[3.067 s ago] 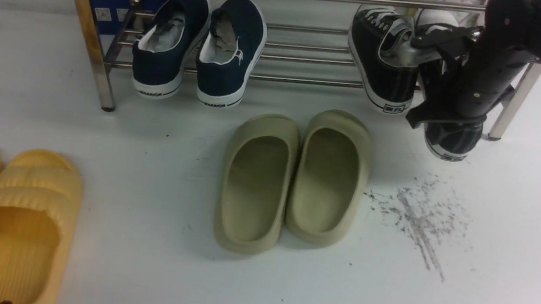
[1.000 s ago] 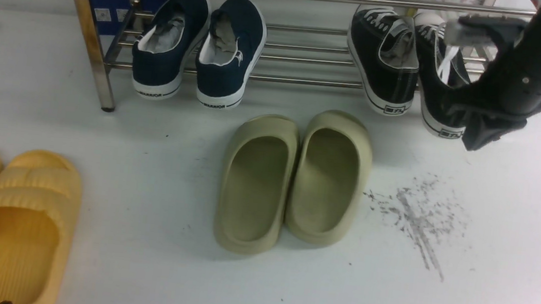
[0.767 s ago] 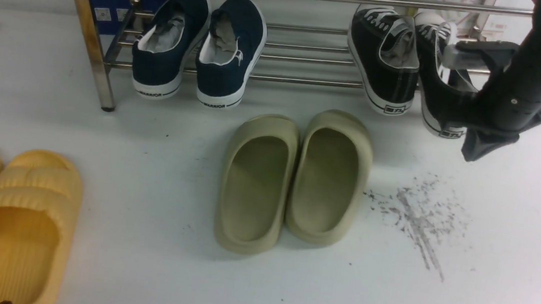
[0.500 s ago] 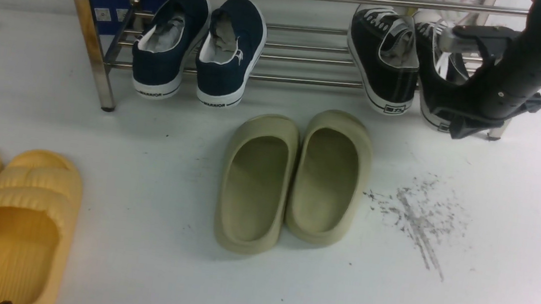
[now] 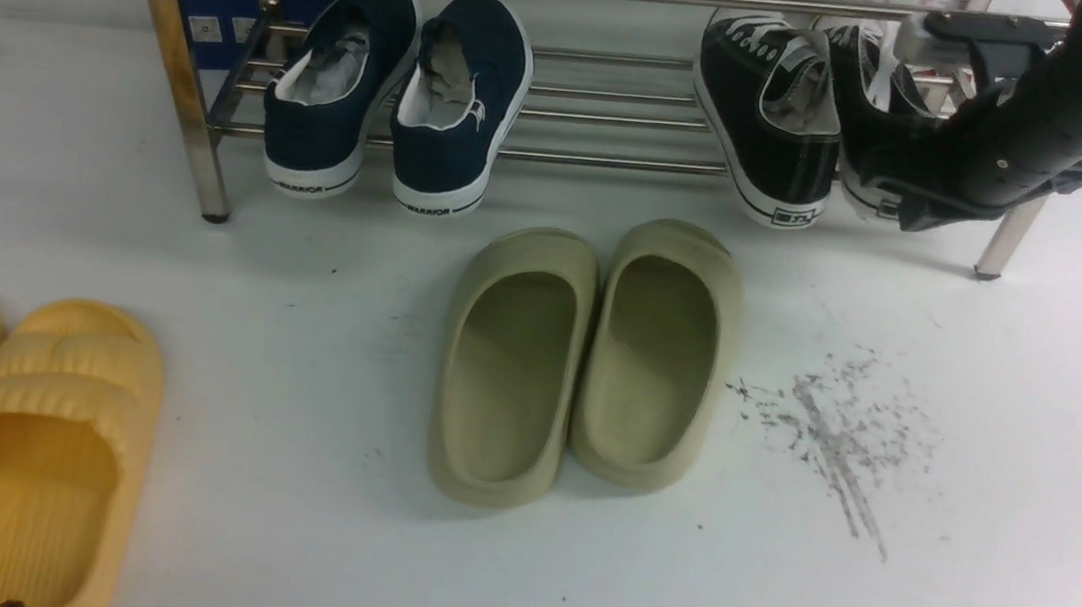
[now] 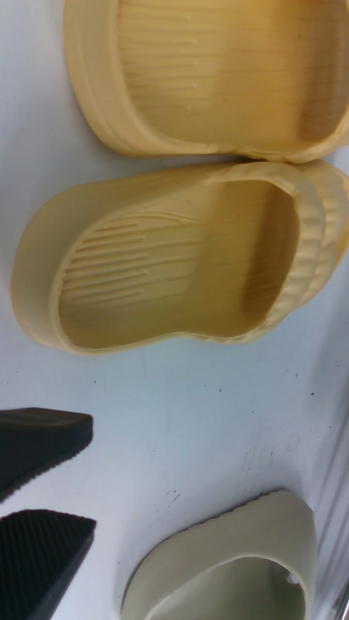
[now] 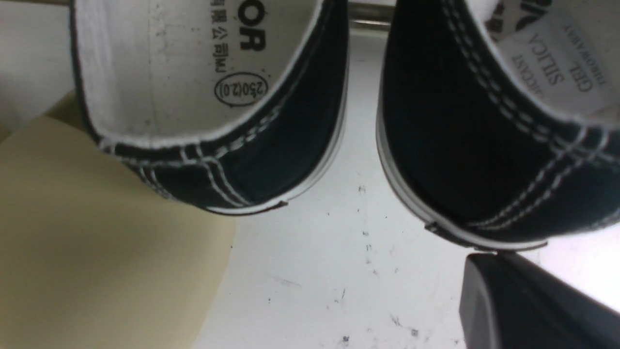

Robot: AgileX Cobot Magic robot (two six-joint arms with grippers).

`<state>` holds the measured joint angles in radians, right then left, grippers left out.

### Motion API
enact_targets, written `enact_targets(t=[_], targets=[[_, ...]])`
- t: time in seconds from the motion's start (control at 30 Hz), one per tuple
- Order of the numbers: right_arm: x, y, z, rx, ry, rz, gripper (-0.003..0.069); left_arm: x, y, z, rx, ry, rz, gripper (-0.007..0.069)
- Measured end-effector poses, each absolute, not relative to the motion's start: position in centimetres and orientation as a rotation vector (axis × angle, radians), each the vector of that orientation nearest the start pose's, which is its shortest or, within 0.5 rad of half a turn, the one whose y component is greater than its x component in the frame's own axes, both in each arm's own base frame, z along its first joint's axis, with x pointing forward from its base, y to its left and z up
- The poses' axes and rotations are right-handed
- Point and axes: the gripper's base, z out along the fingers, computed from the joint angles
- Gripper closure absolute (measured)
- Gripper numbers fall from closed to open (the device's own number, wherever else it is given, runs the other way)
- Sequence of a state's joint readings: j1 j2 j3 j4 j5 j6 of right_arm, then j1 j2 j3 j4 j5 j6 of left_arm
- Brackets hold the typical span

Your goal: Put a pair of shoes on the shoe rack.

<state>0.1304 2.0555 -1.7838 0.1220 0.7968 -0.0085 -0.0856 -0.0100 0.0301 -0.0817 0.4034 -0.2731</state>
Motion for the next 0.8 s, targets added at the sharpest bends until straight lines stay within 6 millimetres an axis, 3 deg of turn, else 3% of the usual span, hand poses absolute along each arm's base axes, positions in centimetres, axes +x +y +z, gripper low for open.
enact_targets(t=[0.23, 0.47, 0.57, 0.67, 0.77, 0.8], targets=[[45.8, 6.9, 25.6, -0.107, 2.599, 0.197, 0.0656, 5.1, -0.7, 16.8, -0.230, 1.905, -0.324, 0.0386], [43.8, 6.7, 26.8, -0.130, 2.723, 0.204, 0.0638, 5.1, -0.7, 16.8, -0.230, 1.905, -0.324, 0.0386], [42.2, 6.6, 29.0, -0.143, 2.755, 0.212, 0.0634, 5.1, -0.7, 16.8, -0.230, 1.905, -0.324, 0.0386], [38.9, 6.8, 32.7, -0.171, 2.742, 0.225, 0.0633, 5.1, -0.7, 16.8, -0.230, 1.905, -0.324, 0.0386], [36.5, 7.3, 34.5, -0.192, 2.712, 0.239, 0.0633, 5.1, -0.7, 16.8, -0.230, 1.905, -0.324, 0.0386], [34.4, 7.8, 35.7, -0.217, 2.667, 0.252, 0.0633, 5.1, -0.7, 16.8, -0.230, 1.905, -0.324, 0.0386]])
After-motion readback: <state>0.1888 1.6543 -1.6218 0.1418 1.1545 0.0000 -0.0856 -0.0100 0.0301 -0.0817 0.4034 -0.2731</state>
